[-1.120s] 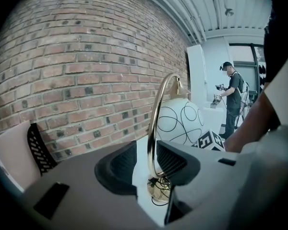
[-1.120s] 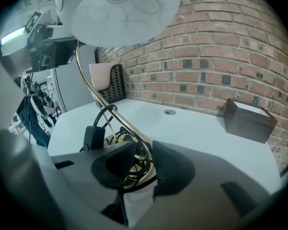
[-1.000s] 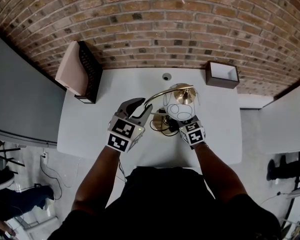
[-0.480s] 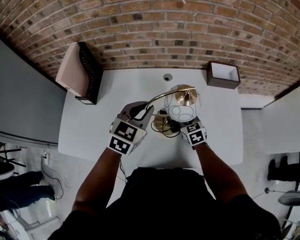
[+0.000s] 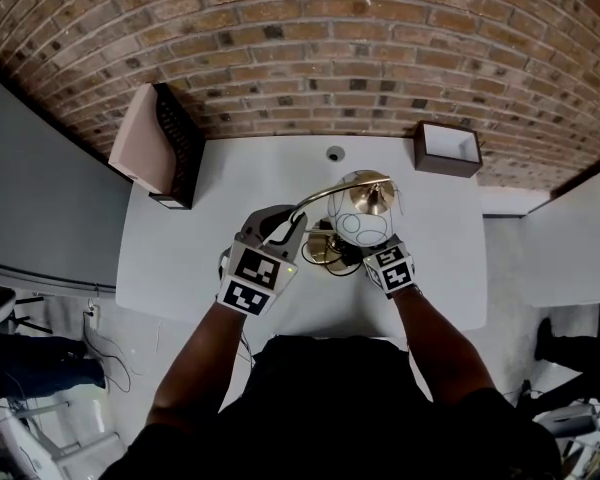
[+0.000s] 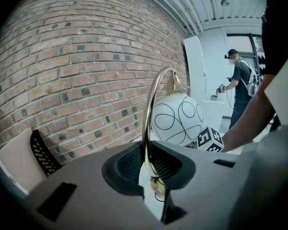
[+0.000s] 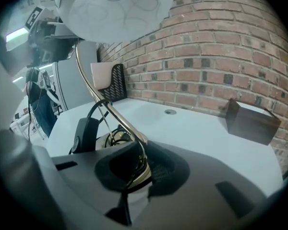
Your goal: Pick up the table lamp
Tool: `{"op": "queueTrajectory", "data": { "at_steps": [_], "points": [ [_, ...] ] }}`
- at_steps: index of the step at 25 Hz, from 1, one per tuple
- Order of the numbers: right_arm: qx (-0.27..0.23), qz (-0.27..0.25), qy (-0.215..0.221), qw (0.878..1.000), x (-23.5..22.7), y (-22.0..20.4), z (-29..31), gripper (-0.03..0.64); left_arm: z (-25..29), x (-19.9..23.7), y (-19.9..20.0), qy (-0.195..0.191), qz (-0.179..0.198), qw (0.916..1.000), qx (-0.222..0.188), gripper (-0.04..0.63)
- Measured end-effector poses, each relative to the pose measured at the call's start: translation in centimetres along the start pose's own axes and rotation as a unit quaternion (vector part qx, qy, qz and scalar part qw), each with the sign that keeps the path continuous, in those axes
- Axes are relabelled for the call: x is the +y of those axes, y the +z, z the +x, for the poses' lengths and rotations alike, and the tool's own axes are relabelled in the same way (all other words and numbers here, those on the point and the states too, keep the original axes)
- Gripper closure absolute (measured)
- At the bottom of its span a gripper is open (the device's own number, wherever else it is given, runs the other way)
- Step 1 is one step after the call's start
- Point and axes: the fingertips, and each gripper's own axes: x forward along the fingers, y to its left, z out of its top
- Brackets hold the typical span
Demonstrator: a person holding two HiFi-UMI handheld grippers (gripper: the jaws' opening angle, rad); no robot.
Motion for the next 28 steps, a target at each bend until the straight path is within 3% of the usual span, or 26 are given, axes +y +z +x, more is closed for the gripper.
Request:
{"op": "queueTrajectory", "data": {
  "at_steps": [6, 11, 19, 28],
  "points": [
    [-0.004, 0.002, 0.000, 1.000, -0.1, -0.1, 0.3, 0.563, 0.0, 0.3, 0.1, -0.010, -0.056, 0.9983, -0.013, 0.554],
    [-0.012, 0.031, -0.003, 0.999, -0.3, -0.1, 0.3, 0.566, -0.1, 0.3, 0.3, -0.009, -0.052, 0.9981, -0.031, 0.555],
    [0.003, 0.041, -0.012, 0.999, 0.1, -0.2, 0.0, 0.569, -0.2, 0.5, 0.2, -0.017, -0.040, 0.9988, -0.023, 0.555],
    [-0.027, 0.047, -0.007, 0.999, 2.1, 3.3, -2.4, 0.569, -3.2, 2.2, 3.5, -0.023, -0.045, 0.9961, -0.073, 0.555]
  ]
}}
